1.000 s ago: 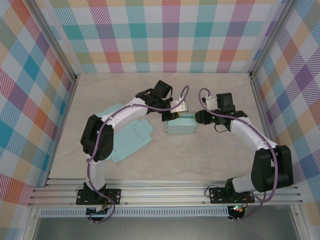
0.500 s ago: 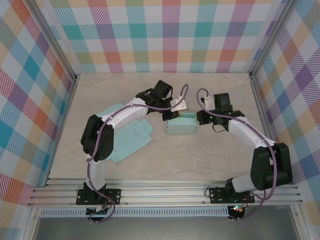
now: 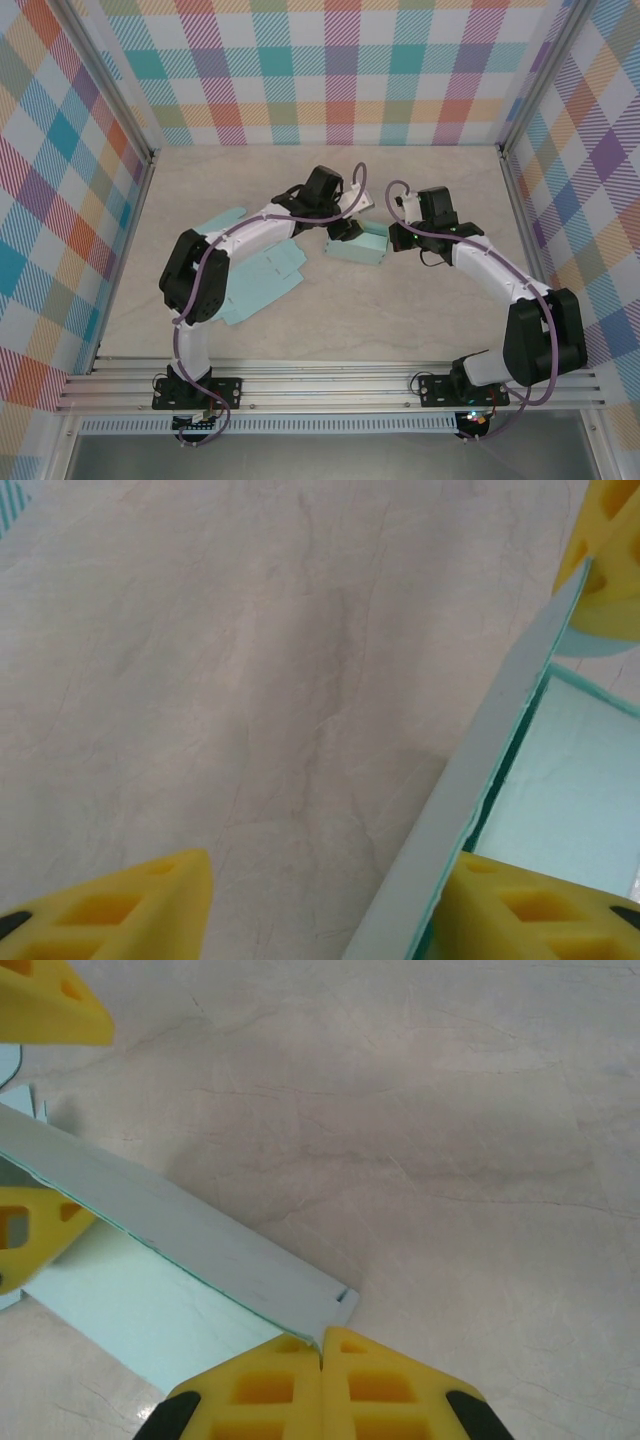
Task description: Fold the paper box
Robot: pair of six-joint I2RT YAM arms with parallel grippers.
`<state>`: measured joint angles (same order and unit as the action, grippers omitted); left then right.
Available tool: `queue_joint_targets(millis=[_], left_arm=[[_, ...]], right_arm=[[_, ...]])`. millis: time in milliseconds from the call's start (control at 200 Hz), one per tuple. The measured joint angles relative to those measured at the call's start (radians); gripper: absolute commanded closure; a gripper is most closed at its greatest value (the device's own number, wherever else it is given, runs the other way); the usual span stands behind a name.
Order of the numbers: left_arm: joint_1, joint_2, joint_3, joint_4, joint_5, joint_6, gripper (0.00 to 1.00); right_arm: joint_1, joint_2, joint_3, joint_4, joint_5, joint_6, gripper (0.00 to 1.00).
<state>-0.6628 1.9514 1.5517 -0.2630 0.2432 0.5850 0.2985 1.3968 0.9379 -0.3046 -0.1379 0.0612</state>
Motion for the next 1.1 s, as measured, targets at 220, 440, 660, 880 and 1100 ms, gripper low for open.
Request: queue_joint_targets(millis=[220,440,660,880,1100], left_arm=[[0.037,-0.093,-0.038,0.003,-0.002,-0.055,0.32],[0.085,-0.129,-0.046,-0.040,0.001,-0.076,0.43],[0.104,-0.129,-0.046,-0.141,0.009,-0.072,0.45],[0.103,-0.135,-0.043,-0.191,-0.078,-0.153,0.46],[0.103,-0.222,-0.053,-0.225,-0.210,-0.310,0.46]], right_arm=[[0.005,0.000,0.007,-0.019,0.000,-0.029,1.00],[0.013,0.000,0.021,-0.037,0.001,-0.048,1.00],[0.021,0.000,0.037,-0.058,0.011,-0.052,1.00],[0.029,0.000,0.061,-0.075,0.037,-0.054,1.00],[0.043,0.000,0.087,-0.101,0.068,-0.054,1.00]])
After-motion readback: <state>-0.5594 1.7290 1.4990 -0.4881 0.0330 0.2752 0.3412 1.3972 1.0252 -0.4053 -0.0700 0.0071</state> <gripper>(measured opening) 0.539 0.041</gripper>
